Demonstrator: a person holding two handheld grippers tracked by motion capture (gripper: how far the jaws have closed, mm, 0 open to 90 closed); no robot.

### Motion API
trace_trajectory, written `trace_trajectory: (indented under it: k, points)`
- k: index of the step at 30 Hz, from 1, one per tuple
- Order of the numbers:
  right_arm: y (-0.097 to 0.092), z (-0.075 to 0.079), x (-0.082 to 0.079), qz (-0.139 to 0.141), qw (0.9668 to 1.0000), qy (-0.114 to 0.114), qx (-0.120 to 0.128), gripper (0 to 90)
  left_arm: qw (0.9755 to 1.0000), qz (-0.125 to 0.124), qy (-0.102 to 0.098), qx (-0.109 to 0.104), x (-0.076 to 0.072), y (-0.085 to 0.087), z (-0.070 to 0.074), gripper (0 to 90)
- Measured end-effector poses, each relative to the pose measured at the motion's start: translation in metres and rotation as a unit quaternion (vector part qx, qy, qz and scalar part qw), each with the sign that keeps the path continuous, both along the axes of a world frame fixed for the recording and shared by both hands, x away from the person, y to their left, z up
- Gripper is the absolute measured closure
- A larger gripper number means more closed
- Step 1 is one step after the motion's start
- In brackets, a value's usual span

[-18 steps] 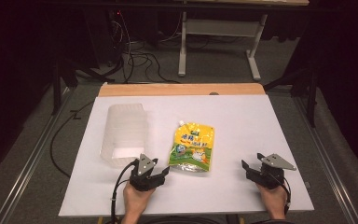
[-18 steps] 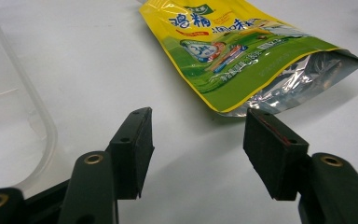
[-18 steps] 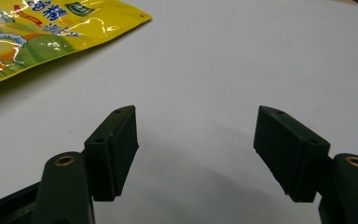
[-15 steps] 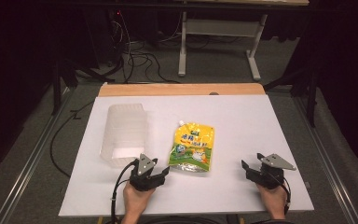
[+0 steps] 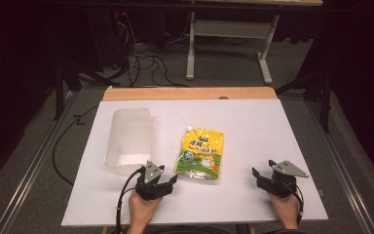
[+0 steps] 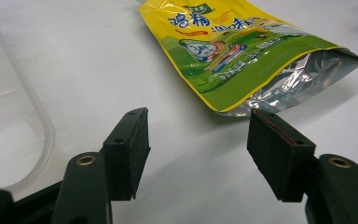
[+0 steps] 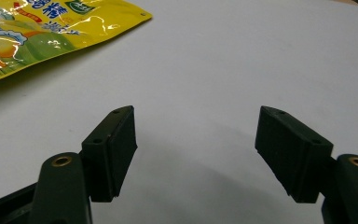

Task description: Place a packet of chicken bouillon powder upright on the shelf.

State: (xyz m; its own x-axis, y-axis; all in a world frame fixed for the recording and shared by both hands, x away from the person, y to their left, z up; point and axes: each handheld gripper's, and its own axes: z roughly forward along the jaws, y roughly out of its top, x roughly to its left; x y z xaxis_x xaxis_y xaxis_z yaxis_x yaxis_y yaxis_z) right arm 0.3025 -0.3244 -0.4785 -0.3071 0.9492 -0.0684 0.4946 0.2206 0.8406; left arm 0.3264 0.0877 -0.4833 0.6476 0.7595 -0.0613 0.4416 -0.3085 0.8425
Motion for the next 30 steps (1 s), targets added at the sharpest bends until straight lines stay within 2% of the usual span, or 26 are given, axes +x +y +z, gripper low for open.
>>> trace_trajectory:
  k: [6,13,20,24,28,30]
  points:
    - [-0.0001,0.0,-0.0001,0.001,1.0,-0.002,-0.001,29.5,1.0,0.001,0.0,0.0,-0.0003,-0.0007,-0.0001,38.1]
    - [0.0006,-0.0002,0.0002,0.002,1.0,0.0,-0.002,29.5,0.9999,0.0,-0.006,0.013,-0.0013,-0.0029,0.0002,35.3]
    - [0.0004,0.0001,-0.0003,-0.001,1.0,-0.002,0.0,29.5,0.9998,0.002,-0.007,0.017,-0.0013,-0.0037,0.0004,35.1]
    - [0.0009,-0.0001,0.0,-0.001,1.0,-0.001,-0.002,29.5,0.9998,0.005,-0.015,0.014,-0.0026,-0.0036,0.0012,35.0]
    - [0.0,-0.0001,0.0006,0.002,1.0,0.001,-0.003,29.5,0.9999,0.007,-0.01,-0.008,-0.0031,-0.0046,0.0044,35.0]
    - [-0.0003,0.0,0.0003,-0.001,1.0,0.001,0.001,29.5,0.9998,0.008,-0.017,0.0,-0.004,-0.0056,0.0067,34.7]
